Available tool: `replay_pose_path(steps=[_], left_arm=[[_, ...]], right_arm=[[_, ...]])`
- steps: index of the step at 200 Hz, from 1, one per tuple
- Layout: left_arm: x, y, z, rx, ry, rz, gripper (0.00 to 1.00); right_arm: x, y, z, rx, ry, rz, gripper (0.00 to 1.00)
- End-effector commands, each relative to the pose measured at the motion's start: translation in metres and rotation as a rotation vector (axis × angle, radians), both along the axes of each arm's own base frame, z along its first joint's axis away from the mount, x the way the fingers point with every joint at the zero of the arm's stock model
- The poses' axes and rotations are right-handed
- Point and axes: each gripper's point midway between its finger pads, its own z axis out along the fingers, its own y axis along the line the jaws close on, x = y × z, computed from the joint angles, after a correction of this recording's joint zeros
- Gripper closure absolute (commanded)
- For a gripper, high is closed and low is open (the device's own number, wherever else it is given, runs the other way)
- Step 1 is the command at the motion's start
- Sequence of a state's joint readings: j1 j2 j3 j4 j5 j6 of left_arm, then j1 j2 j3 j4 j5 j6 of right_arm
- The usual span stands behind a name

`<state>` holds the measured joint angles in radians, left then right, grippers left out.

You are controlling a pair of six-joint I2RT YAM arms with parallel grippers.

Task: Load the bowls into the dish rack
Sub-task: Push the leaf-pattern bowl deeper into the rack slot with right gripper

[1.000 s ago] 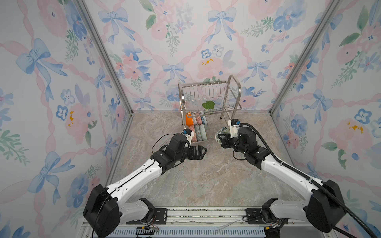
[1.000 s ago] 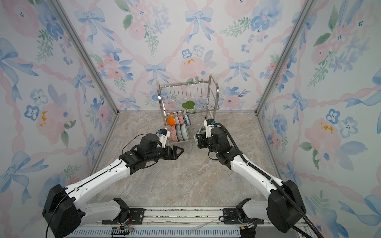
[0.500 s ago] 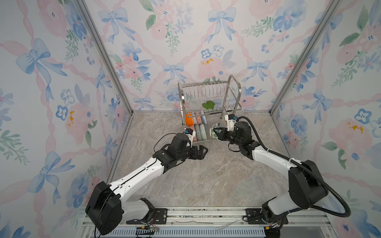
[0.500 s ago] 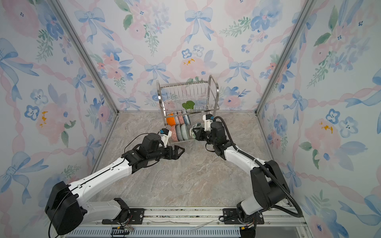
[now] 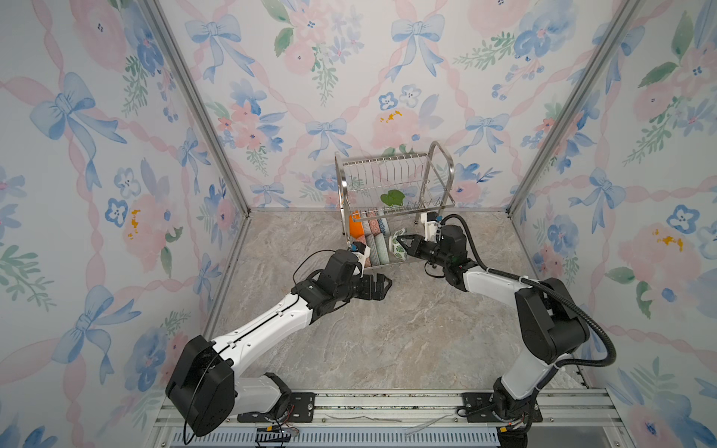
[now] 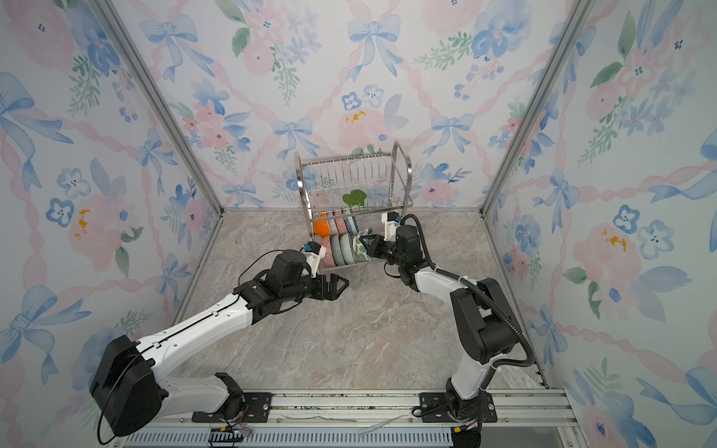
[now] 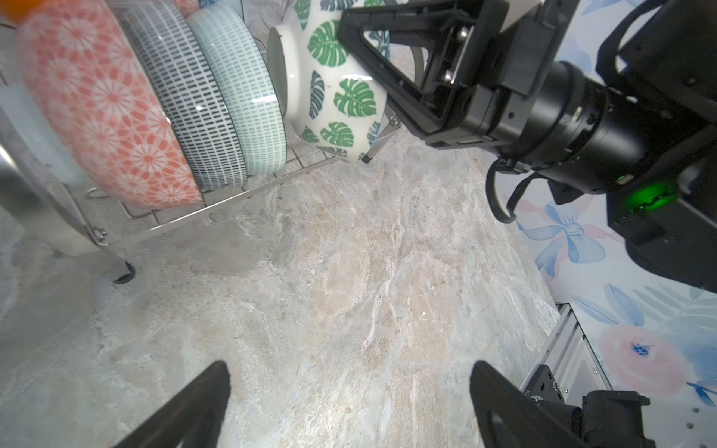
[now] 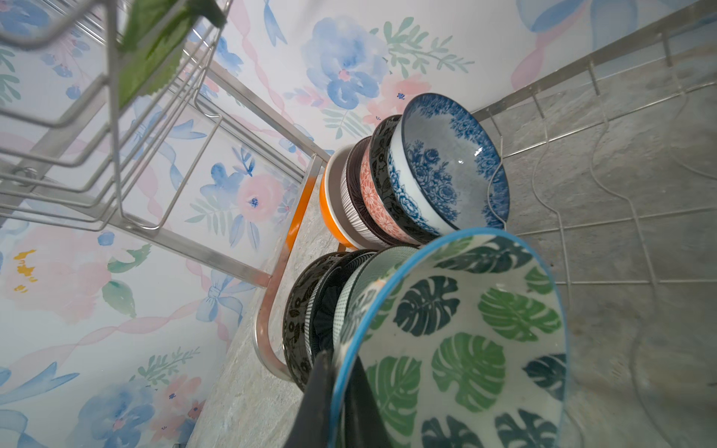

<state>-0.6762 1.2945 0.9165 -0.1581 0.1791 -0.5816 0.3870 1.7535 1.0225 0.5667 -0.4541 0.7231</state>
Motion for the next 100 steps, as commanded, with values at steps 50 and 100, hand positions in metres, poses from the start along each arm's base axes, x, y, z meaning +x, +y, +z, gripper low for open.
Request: replay_pose_path(steps=[50, 100], left_arm=[[0.007, 0.005, 0.008, 0.040, -0.044, 0.007, 0.02], [0.009, 0.012, 0.005, 0.045, -0.040, 0.023, 0.02]], right_arm=[[0.018, 0.019, 0.029, 0.131, -0.093, 0.066, 1.00], [0.025, 0.025, 0.025, 0.177, -0.075, 0.087, 1.00]])
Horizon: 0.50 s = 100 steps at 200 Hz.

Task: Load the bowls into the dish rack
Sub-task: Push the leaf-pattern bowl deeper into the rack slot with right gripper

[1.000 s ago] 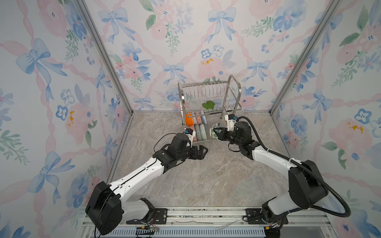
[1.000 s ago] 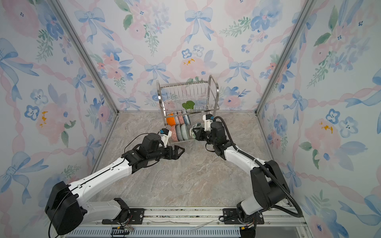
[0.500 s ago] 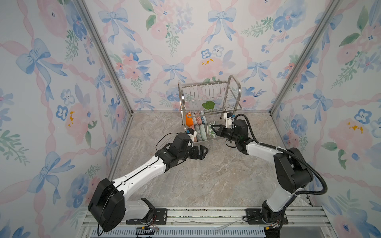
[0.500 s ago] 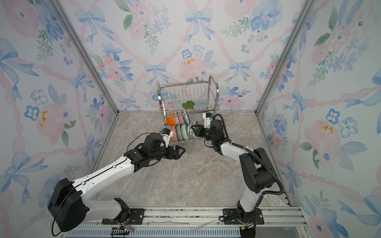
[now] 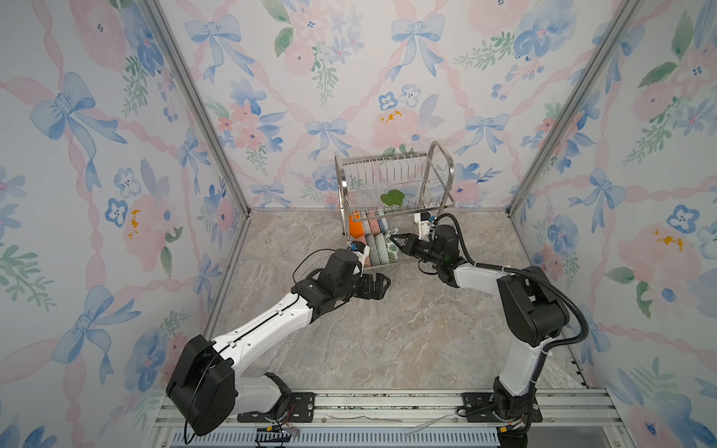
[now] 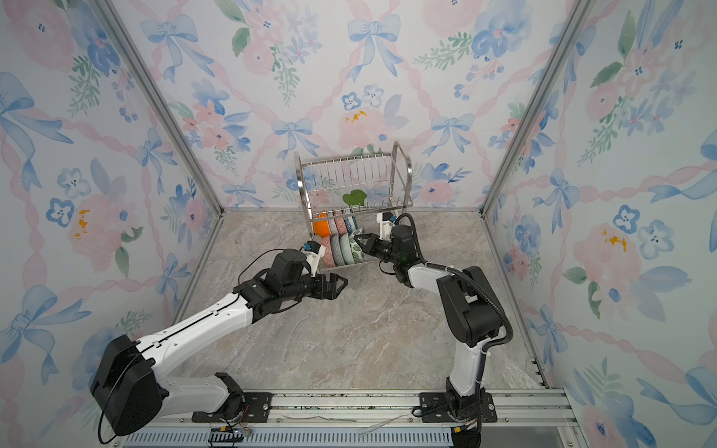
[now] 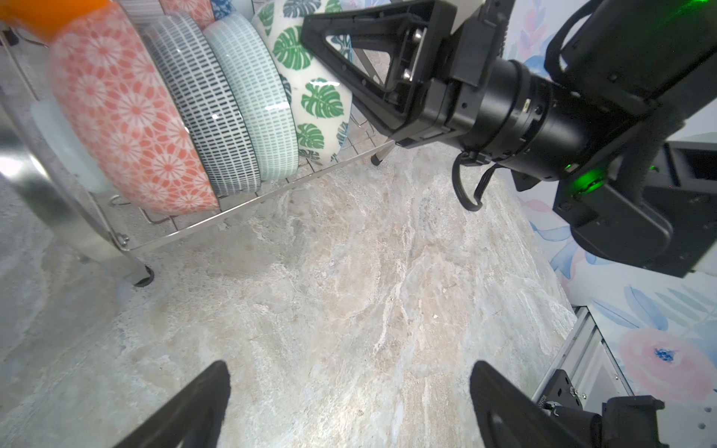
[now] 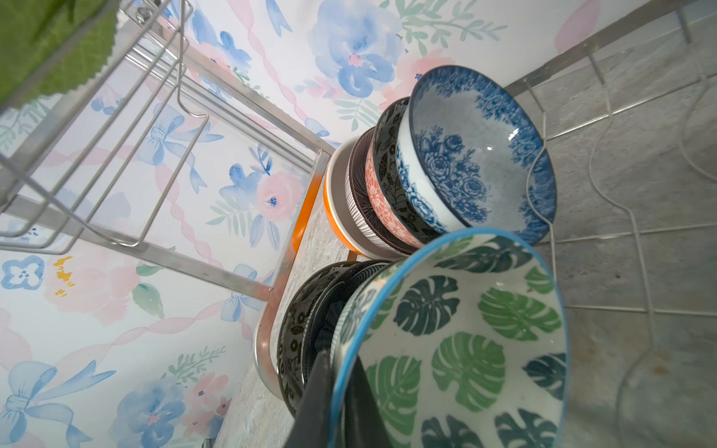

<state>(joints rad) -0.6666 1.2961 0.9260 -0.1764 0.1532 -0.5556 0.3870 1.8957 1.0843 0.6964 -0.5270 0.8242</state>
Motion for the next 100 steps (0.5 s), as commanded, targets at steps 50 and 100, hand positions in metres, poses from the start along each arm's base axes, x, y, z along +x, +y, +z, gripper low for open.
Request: replay_pose_path(steps=[50, 100], left_arm=[[0.006, 0.011, 0.004, 0.012, -0.021, 0.016, 0.02], [0.006, 0.013, 0.003, 0.013, -0.018, 0.019, 0.02]], right_arm=[[0.012, 0.012, 0.025, 0.113, -0.076, 0.037, 1.00], [0.014, 0.016, 0.010, 0.116, -0.048, 0.038, 1.00]])
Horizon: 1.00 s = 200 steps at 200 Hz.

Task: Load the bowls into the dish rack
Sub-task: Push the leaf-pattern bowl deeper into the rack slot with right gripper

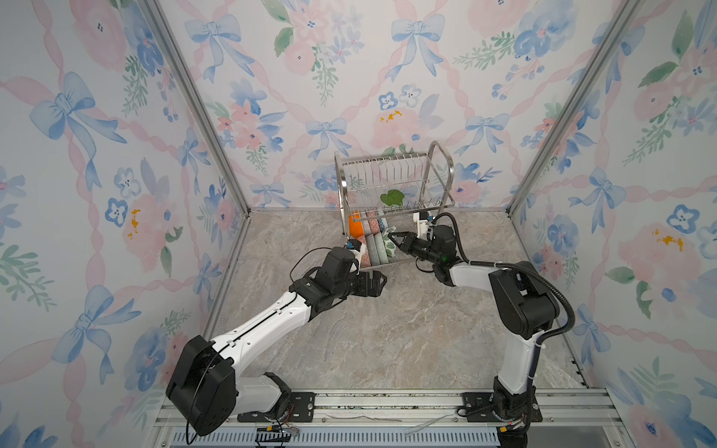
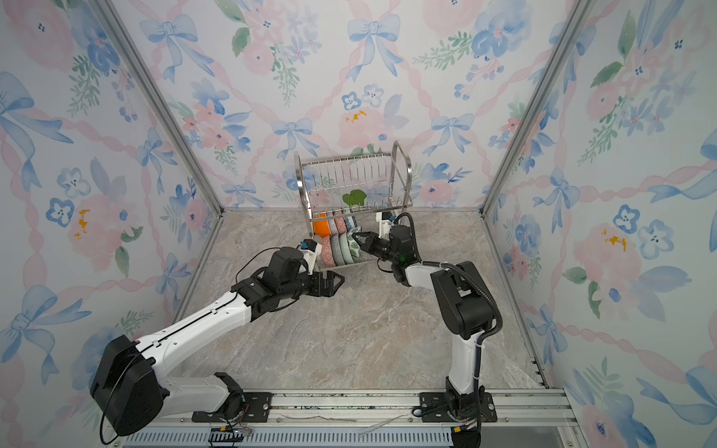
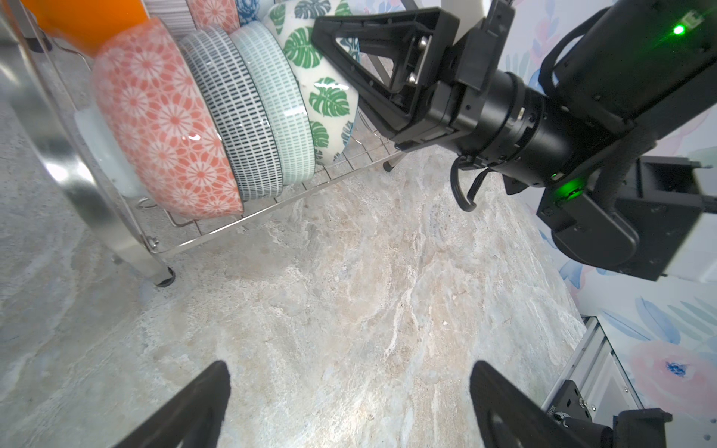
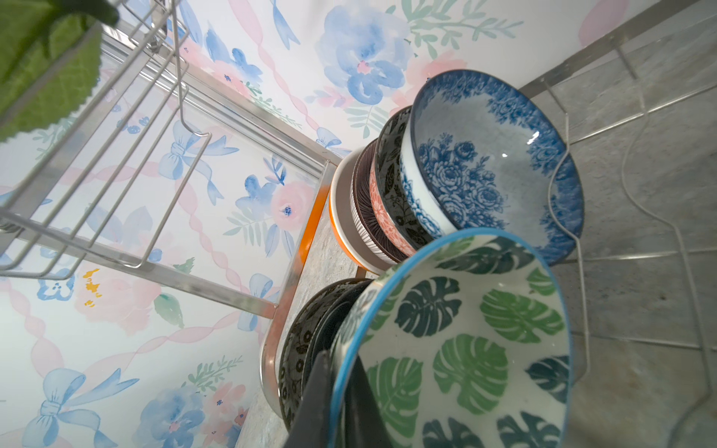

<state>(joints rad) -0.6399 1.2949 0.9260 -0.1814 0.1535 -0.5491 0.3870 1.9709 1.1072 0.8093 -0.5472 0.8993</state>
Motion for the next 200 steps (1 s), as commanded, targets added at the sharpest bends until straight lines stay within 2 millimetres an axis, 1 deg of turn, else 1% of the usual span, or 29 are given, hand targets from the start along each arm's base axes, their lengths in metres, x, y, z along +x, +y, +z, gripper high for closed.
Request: replay_pose_path(steps=[1, 65, 79, 105, 121, 137, 173, 200], left_arm=[[0.000, 0.005, 0.004, 0.006, -0.018, -0.003, 0.02], [-0.002, 0.008, 0.003, 0.003, -0.015, 0.003, 0.02], [-0.002, 0.008, 0.003, 0.003, -0.016, 0.003, 0.02], [-0.002, 0.009, 0.002, 0.005, -0.013, 0.007, 0.02], [-0.002, 0.009, 0.001, 0.006, -0.010, 0.006, 0.02], [-0.002, 0.009, 0.001, 0.007, -0.009, 0.006, 0.02], [-0.001, 0.009, 0.002, 0.007, -0.011, 0.008, 0.02], [-0.001, 0.009, 0.003, 0.005, -0.011, 0.007, 0.02]], right_arm=[[0.004, 0.008, 0.014, 0.047, -0.054, 0.027, 1.00], [-0.001, 0.013, 0.011, 0.072, -0.059, 0.067, 1.00], [-0.002, 0.011, 0.010, 0.065, -0.065, 0.072, 1.00], [-0.006, 0.011, 0.015, 0.105, -0.084, 0.102, 1.00], [-0.008, 0.010, 0.021, 0.144, -0.102, 0.120, 1.00], [-0.009, 0.010, 0.022, 0.160, -0.105, 0.135, 1.00], [-0.009, 0.012, 0.019, 0.151, -0.092, 0.142, 1.00], [-0.010, 0.011, 0.011, 0.117, -0.082, 0.141, 1.00]])
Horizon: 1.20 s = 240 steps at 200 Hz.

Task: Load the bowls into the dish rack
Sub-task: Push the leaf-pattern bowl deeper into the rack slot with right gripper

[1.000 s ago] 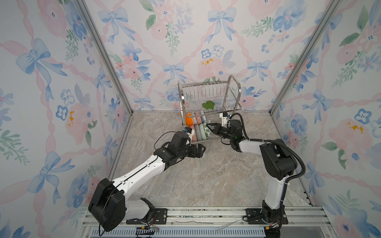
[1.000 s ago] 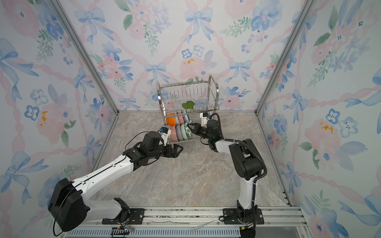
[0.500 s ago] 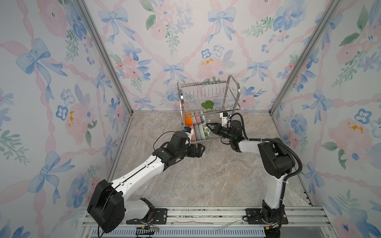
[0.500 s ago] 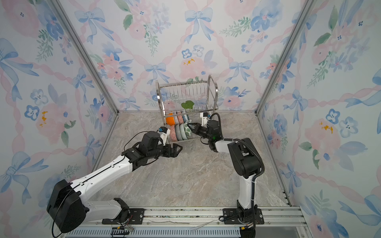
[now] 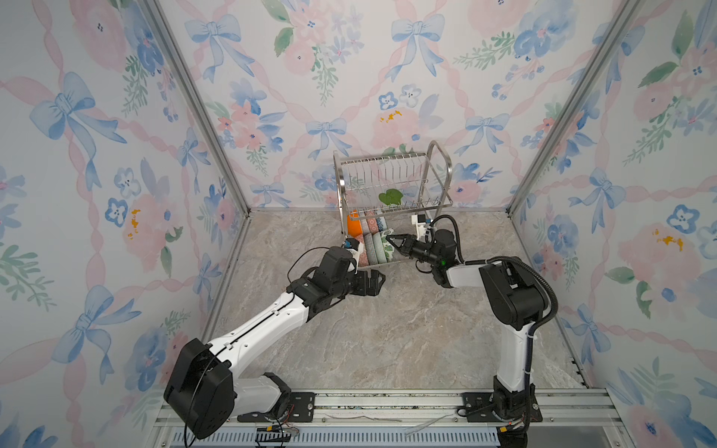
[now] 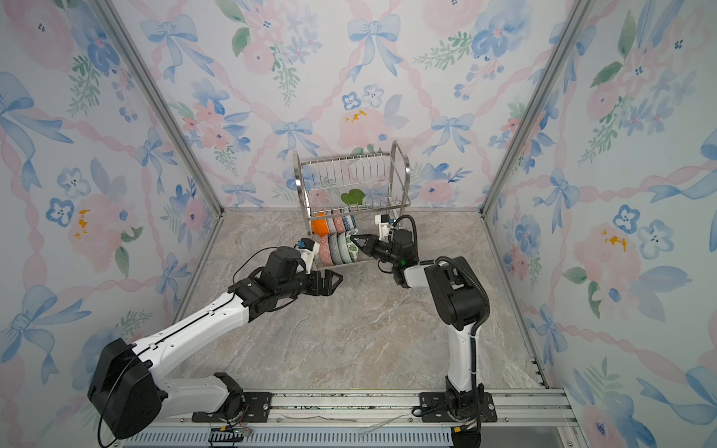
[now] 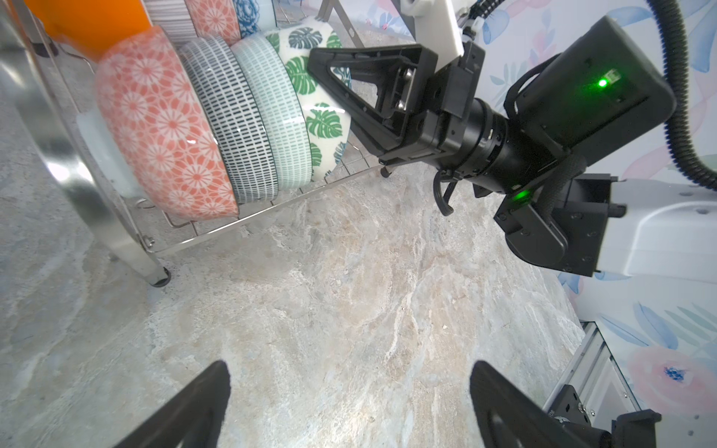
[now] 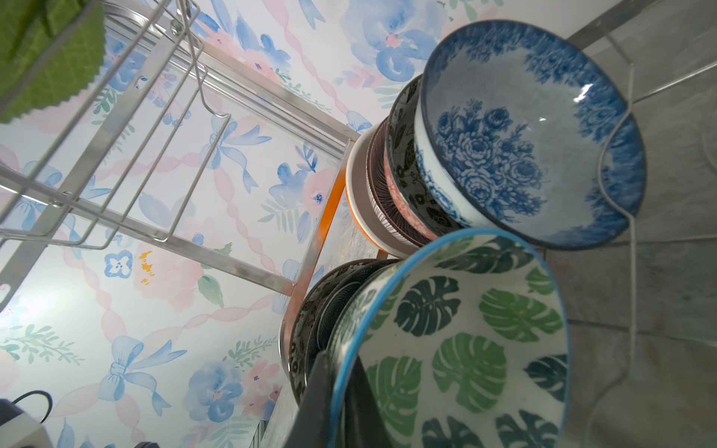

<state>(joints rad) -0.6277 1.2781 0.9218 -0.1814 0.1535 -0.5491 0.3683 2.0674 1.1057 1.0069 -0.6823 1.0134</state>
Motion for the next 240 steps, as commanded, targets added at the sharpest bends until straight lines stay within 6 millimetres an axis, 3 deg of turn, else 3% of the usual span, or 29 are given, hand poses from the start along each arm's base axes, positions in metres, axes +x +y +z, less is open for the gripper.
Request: replay_pose_path(steps=[1, 99, 170, 204, 240], left_arm=[[-0.002, 0.004, -0.002, 0.013, -0.001, -0.005, 0.02], [-0.004, 0.006, -0.003, 0.010, 0.002, 0.000, 0.02], [-0.003, 0.007, -0.003, 0.012, 0.001, 0.003, 0.02], [-0.004, 0.007, -0.001, 0.007, 0.000, 0.003, 0.02], [-0.005, 0.008, 0.002, 0.002, -0.007, 0.003, 0.02]], right_arm=[[-0.004, 0.004, 0.019, 0.011, -0.091, 0.028, 1.00], [-0.004, 0.004, -0.004, -0.186, -0.073, 0.036, 1.00], [-0.016, 0.013, -0.029, -0.401, -0.082, 0.079, 1.00], [-0.018, 0.016, -0.029, -0.421, -0.086, 0.086, 0.99], [-0.019, 0.016, -0.026, -0.422, -0.087, 0.087, 0.92]])
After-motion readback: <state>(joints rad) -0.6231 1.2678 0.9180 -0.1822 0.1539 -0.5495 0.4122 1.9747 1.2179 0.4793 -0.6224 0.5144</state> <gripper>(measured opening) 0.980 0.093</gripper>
